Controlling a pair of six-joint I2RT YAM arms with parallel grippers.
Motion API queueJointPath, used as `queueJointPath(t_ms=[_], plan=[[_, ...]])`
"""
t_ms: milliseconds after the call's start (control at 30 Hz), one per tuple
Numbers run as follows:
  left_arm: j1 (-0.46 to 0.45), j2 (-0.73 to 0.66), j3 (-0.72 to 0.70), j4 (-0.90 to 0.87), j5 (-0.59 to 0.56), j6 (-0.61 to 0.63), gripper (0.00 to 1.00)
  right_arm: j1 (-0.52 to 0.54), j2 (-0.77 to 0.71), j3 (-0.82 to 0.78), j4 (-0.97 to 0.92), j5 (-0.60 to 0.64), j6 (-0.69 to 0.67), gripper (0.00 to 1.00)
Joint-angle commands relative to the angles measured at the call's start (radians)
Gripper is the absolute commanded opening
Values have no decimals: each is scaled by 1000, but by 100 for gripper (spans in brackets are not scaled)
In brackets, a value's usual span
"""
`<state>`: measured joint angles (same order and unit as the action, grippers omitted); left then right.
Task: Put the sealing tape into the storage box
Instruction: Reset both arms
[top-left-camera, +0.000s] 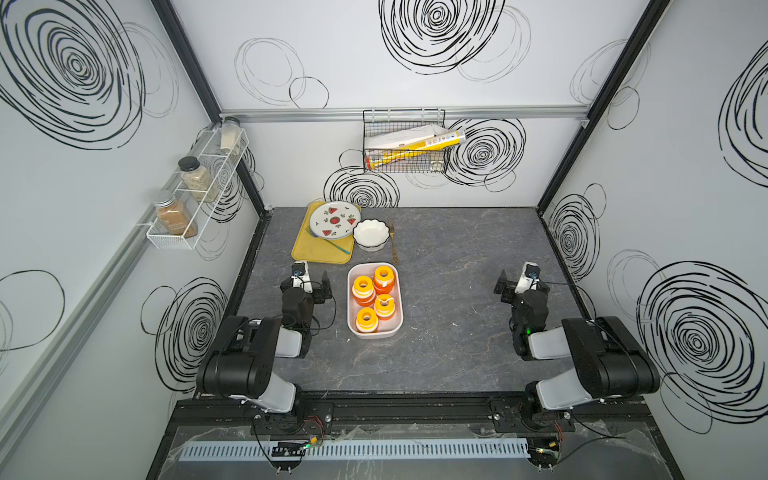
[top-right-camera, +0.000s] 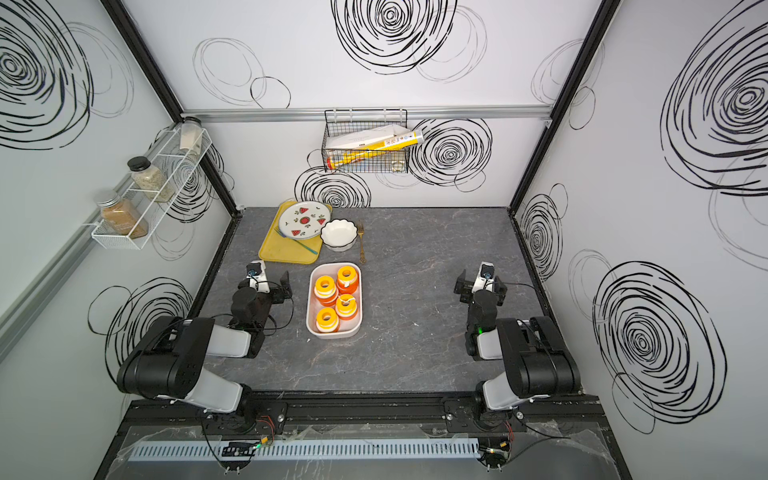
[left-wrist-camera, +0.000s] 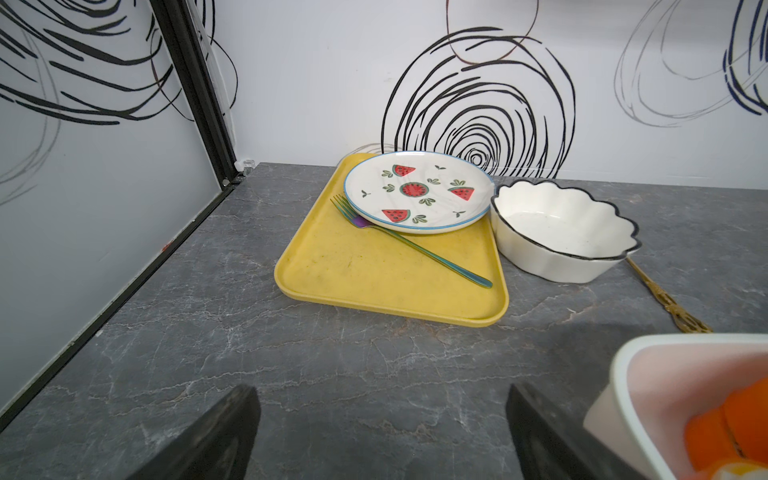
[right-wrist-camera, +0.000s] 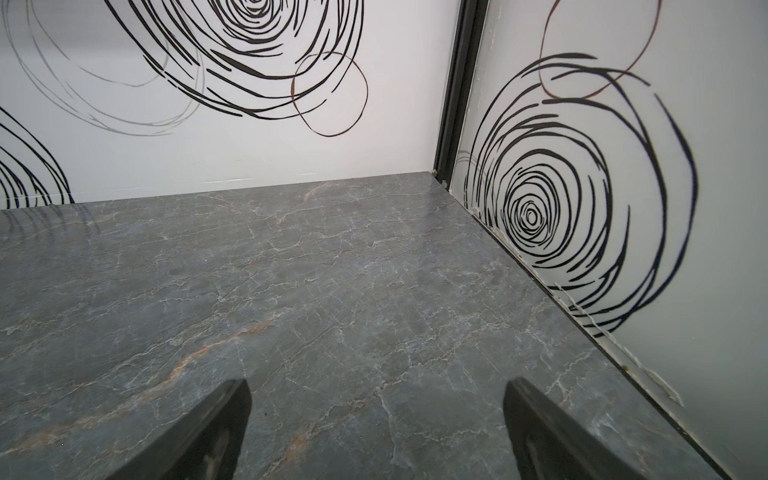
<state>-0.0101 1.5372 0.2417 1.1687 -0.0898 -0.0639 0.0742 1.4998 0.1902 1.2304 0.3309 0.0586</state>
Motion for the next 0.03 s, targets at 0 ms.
queueJointPath(t_ms=[0], plan=[[9, -8, 19, 38, 10, -7, 99, -4, -11, 5, 10, -7, -5, 100]])
